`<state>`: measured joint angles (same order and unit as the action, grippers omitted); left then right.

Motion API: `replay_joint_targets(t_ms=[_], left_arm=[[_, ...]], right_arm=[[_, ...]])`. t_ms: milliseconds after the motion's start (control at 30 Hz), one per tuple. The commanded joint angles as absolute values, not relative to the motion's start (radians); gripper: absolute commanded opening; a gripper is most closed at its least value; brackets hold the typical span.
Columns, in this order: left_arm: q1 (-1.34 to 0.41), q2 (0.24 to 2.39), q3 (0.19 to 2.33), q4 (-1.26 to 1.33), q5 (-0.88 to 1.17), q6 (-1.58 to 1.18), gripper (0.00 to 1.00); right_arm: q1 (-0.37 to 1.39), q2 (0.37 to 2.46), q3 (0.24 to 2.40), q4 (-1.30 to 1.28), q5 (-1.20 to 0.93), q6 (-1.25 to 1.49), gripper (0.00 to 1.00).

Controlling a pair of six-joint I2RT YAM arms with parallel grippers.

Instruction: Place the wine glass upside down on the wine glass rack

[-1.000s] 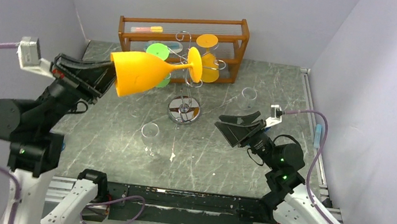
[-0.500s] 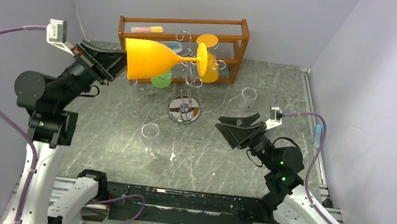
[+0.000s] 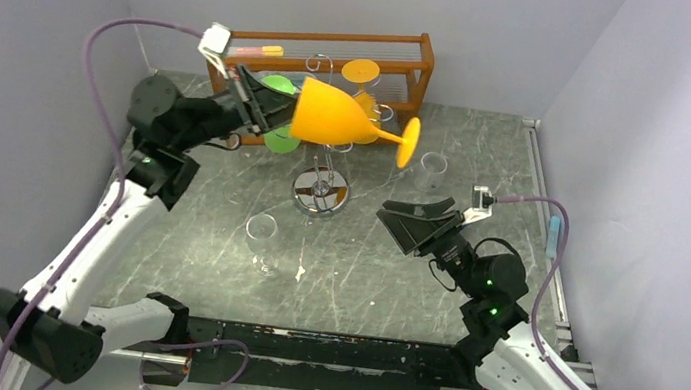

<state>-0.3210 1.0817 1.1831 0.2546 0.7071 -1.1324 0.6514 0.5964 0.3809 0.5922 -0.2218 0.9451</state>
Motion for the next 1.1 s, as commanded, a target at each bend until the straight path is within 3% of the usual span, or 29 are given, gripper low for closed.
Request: replay_joint_targets(t_ms=[0, 333, 867, 1067], left_arm=[[-0.456, 1.125, 1.212, 0.355, 0.603, -1.073, 0.05], [-0.699, 1.089, 1.047, 0.607, 0.186, -0.89, 0.05], [-1.124, 1.169, 0.905, 0.99, -0.237, -0.294, 0.05], [-1.198, 1.205, 0.884, 1.079, -0.279, -0.152, 0.05]], right_arm=[[0.66, 0.546, 0.386, 0.556, -0.177, 0.92, 0.8], [0.66, 0.41, 0.3, 0.75, -0.155, 0.961, 0.82], [0.66, 0.491, 0.367, 0.897, 0.132, 1.294, 0.81], [0.661, 0.474, 0.399, 0.855, 0.203, 1.314, 0.79]])
